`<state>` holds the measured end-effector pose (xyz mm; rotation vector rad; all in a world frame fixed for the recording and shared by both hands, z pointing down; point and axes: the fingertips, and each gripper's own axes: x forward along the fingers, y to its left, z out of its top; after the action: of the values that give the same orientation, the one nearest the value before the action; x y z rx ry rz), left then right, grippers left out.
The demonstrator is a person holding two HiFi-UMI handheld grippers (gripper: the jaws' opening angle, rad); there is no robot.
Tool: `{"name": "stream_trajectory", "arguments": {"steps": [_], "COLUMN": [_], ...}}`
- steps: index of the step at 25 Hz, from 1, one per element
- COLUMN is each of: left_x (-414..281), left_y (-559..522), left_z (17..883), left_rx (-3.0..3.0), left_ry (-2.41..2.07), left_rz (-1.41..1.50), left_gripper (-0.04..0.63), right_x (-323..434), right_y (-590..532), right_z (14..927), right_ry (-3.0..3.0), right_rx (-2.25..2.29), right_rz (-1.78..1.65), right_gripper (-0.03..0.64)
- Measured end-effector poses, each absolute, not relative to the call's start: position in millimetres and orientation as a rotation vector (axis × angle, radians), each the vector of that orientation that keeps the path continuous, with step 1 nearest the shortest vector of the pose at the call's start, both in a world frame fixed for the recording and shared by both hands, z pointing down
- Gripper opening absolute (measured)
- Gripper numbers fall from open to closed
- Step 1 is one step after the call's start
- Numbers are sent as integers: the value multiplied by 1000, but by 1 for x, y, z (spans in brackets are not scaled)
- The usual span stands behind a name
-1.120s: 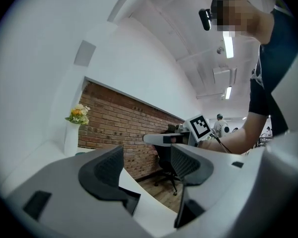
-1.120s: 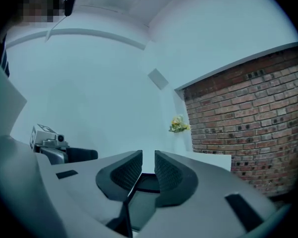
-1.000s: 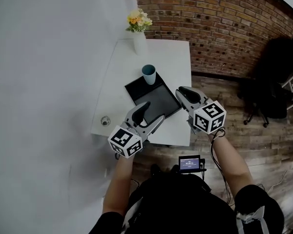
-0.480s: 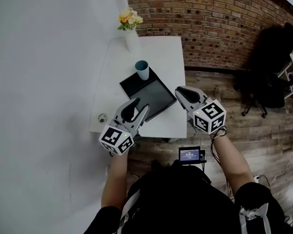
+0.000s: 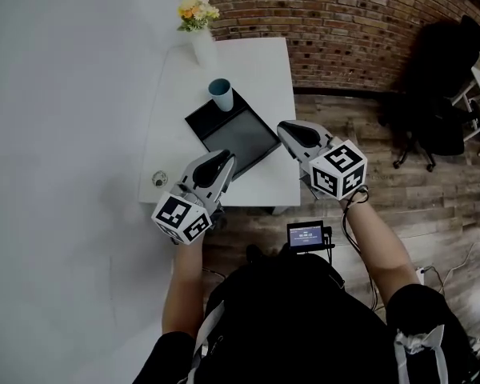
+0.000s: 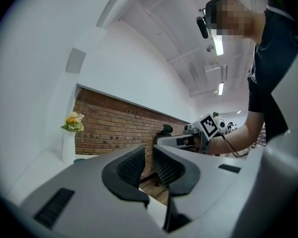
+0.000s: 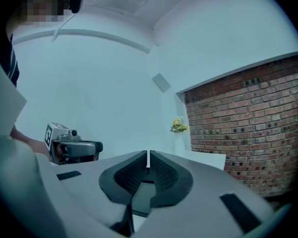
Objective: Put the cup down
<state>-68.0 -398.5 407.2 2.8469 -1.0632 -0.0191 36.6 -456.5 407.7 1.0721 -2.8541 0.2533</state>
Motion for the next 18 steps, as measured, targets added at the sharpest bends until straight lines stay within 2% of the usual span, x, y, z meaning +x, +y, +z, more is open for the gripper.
{"name": "stream_trajectory", "arguments": {"steps": [8,18], "left_x": [-57,-58], "left_y": [-396,-396], "left_z": [413,413], "left_rx": [2862,2853], "left_ry": [-1020,-1023], "left_rz": [40,19], "left_gripper": [11,8], "right_x": [35,30], "right_y": [-455,-454], "right_z": [411,413], "right_ry": [-2853,-2834], "right_rx": [1055,1037], "right_rz": [262,224], "right_gripper": [25,15]}}
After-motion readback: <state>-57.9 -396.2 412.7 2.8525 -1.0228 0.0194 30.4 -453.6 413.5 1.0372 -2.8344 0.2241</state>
